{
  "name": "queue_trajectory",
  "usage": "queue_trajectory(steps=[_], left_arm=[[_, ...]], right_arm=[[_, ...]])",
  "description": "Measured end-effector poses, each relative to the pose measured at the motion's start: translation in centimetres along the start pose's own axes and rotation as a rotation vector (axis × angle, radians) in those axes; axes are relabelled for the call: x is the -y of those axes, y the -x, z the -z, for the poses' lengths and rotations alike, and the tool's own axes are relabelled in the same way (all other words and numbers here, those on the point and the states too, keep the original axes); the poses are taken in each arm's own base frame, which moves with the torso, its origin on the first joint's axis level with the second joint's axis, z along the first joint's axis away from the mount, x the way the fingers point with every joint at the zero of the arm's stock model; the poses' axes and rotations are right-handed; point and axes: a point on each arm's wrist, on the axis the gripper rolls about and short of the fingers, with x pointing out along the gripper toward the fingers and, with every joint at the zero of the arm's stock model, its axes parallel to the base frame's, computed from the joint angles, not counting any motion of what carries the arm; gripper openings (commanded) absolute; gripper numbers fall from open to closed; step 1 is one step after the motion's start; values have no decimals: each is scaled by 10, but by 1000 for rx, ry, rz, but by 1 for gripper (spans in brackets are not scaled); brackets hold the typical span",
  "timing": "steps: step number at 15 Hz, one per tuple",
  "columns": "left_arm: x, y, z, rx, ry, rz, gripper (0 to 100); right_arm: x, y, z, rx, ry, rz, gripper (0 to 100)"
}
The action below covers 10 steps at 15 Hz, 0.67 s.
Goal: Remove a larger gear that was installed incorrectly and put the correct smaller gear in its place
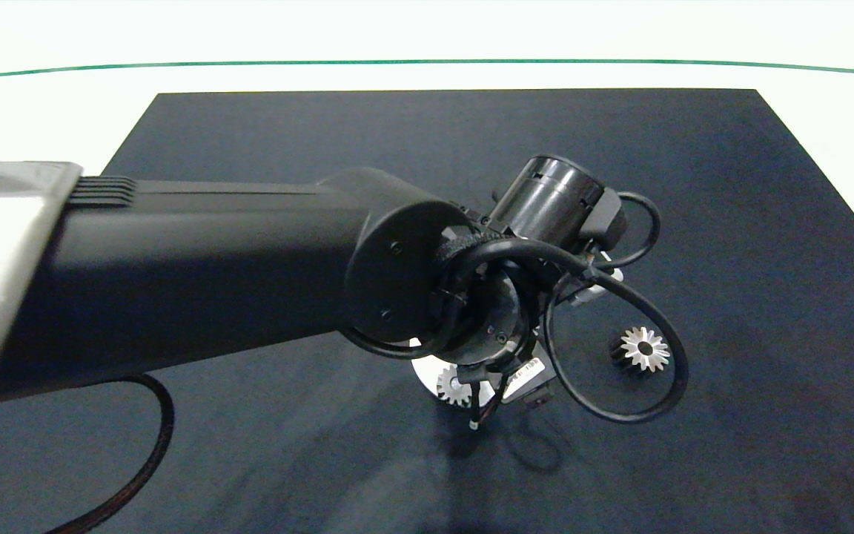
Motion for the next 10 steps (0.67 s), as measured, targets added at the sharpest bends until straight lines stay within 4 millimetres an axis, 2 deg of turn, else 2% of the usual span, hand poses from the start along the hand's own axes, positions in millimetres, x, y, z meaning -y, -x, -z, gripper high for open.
queue_trajectory(steps=[3, 5, 7, 10], left_arm=[[-1, 25, -6, 52, 5, 1, 100], [-3, 33, -11, 82, 12, -5, 100], [-5, 34, -16, 104, 19, -13, 100], [-10, 20, -16, 83, 5, -26, 100]], right_arm=[[0, 1, 0, 3, 0, 0, 100], [0, 1, 0, 5, -1, 1, 100], [0, 2, 1, 9, -1, 2, 100], [0, 3, 1, 11, -5, 2, 100]])
